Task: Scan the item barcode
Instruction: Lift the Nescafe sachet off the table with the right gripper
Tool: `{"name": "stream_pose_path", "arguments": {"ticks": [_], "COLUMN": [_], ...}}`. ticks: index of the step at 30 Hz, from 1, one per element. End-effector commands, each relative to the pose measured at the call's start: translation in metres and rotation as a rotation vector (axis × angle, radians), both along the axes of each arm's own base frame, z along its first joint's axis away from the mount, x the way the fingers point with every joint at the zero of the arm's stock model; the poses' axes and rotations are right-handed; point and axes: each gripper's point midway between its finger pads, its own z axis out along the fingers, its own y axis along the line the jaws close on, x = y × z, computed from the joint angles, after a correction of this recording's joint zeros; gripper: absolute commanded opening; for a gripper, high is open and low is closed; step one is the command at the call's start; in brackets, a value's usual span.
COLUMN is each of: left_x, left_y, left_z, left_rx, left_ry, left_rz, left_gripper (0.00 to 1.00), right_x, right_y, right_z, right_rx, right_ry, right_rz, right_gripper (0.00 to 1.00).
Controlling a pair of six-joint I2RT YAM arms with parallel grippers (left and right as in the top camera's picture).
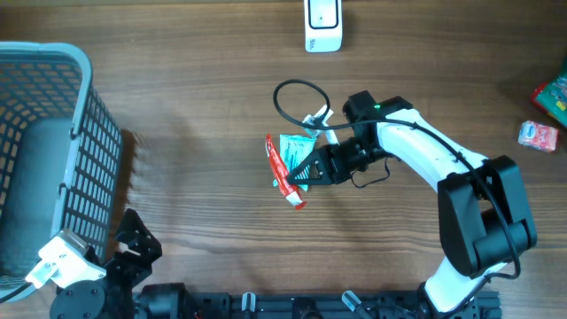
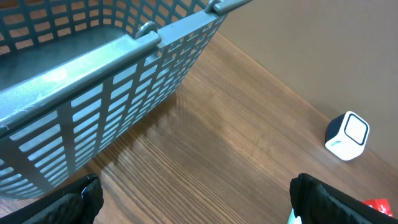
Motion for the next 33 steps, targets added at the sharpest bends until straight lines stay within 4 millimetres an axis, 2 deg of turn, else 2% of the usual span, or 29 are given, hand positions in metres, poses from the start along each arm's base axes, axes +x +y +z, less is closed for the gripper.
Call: {"name": "stream_pose_path", "arguments": {"ticks": [1, 6, 16, 21, 24, 28, 33], "left_x": [-0.001, -0.001, -0.001, -0.001, -0.001, -0.001, -0.001], "left_y": [0.002, 0.002, 0.002, 0.002, 0.002, 0.002, 0.002], "left_z": [0.001, 0.001, 0.001, 0.001, 0.001, 0.001, 0.001], "left_rx": [0.01, 0.01, 0.01, 0.01, 0.01, 0.01, 0.01], "left_ry": [-0.006, -0.006, -0.006, -0.006, -0.006, -0.006, -0.006], "left_rz": [0.008, 0.008, 0.008, 0.008, 0.008, 0.008, 0.008], "left_gripper": [1.0, 1.0, 1.0, 1.0, 1.0, 1.0, 1.0], "right_x": [-0.001, -0.001, 0.0, 0.007, 0.012, 0.014, 0.014], "right_y": [0.0, 0.0, 0.0, 0.003, 0.005, 0.006, 0.006], "right_z": [0.019, 0.019, 0.019, 0.006, 0.018, 0.018, 0.018], "right_rx": [0.027, -0.018, -0.013, -0.036, 0.034, -0.006, -0.091], "right_ry": [0.166, 0.279, 0.267, 0.136, 0.152, 0.247, 0.457], "right_rz": [-0.017, -0.016, -0.016, -0.009, -0.006, -0.003, -0.001], "right_gripper": [0.05, 0.05, 0.05, 0.04, 0.05, 0.05, 0.04]}}
